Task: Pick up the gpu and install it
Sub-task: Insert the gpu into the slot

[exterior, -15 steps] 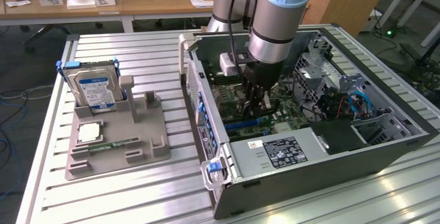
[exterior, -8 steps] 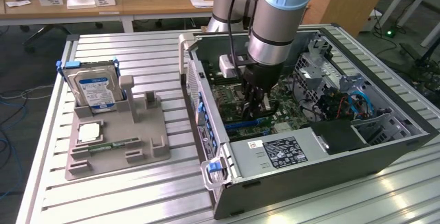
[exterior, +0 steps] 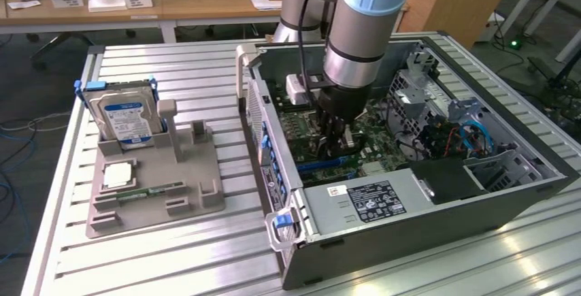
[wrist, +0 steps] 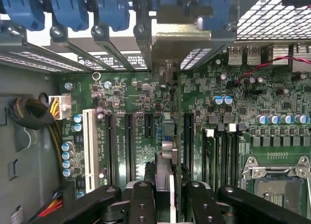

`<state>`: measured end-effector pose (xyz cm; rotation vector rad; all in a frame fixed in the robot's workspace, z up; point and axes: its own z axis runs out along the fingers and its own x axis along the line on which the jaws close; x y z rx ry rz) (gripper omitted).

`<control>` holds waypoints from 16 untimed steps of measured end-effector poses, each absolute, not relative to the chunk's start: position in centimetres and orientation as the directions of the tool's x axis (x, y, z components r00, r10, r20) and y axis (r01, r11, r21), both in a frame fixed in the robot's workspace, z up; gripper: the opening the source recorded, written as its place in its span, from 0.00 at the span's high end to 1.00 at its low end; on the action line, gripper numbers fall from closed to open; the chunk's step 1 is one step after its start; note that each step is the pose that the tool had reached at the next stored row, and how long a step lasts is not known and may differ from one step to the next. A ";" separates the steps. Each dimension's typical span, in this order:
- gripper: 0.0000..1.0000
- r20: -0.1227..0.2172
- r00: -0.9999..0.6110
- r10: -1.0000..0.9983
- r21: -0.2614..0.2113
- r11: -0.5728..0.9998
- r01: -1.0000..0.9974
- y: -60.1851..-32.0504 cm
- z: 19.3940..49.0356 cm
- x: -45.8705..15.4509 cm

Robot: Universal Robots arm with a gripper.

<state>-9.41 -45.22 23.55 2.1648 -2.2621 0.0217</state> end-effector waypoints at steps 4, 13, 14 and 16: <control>0.72 0.017 -0.044 -0.999 -0.003 0.044 -0.999 -45.2 23.4 -9.5; 0.72 0.017 -0.044 -0.999 -0.005 0.044 -0.999 -45.2 23.3 -9.8; 0.72 0.017 -0.044 -0.999 -0.009 0.044 -0.999 -45.2 23.3 -9.8; 0.72 0.017 -0.044 -0.999 -0.013 0.044 -0.999 -45.2 23.3 -9.8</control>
